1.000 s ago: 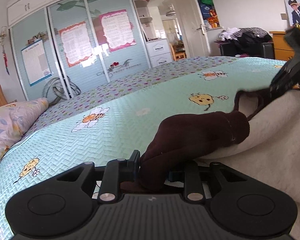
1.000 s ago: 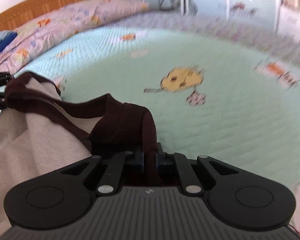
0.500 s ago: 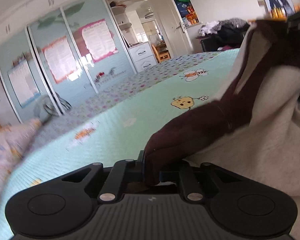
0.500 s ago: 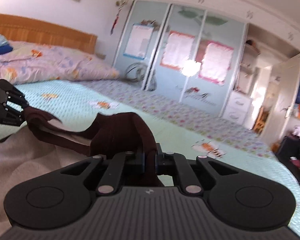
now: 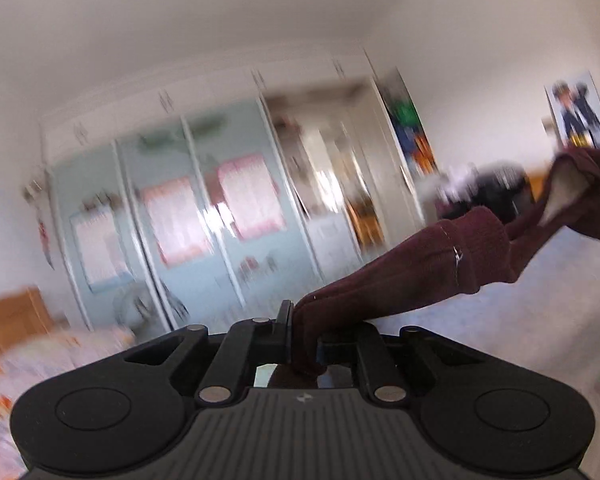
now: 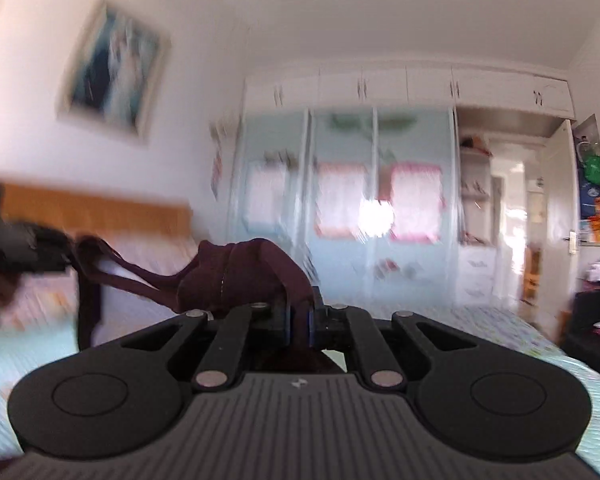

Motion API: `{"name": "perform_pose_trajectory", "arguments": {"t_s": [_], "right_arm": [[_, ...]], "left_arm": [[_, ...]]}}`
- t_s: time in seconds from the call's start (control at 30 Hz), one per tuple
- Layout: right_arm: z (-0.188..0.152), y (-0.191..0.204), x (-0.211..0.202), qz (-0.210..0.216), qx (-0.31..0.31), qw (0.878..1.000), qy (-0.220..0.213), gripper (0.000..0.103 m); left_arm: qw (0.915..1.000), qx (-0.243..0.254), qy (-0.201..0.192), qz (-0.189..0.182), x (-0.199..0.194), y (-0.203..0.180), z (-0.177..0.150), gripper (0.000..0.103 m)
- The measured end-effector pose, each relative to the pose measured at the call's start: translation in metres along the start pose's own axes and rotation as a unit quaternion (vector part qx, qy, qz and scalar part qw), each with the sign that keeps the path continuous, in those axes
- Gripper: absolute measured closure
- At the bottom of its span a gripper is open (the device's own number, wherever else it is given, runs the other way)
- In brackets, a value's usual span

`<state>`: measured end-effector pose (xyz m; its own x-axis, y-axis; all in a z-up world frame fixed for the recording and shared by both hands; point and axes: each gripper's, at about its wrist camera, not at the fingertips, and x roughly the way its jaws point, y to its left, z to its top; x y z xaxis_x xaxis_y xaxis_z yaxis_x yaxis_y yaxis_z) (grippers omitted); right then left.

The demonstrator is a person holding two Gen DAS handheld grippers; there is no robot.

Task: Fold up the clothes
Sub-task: 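Lift the sweatshirt high by its sleeves with both grippers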

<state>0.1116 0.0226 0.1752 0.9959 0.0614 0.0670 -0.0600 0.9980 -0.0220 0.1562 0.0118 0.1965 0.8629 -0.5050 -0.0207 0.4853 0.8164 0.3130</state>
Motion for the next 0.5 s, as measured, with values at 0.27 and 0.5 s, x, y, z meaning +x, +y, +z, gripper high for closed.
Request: {"name": "perform_pose_trajectory", "arguments": {"t_s": [0.27,0.5], "right_arm": [[0.066,0.011,-0.046,0.036,0.011,0.998,-0.049,0.094],[0.146,0.043,-0.067,-0.044,-0.129,0.984,-0.115,0.093]], "left_arm": [[0.9983,-0.002,-0.054,0.021,-0.078,-0.004,0.055,0.091],[0.9882,0.103,-0.097,0.060,-0.113,-0.012,0.128,0.084]]}}
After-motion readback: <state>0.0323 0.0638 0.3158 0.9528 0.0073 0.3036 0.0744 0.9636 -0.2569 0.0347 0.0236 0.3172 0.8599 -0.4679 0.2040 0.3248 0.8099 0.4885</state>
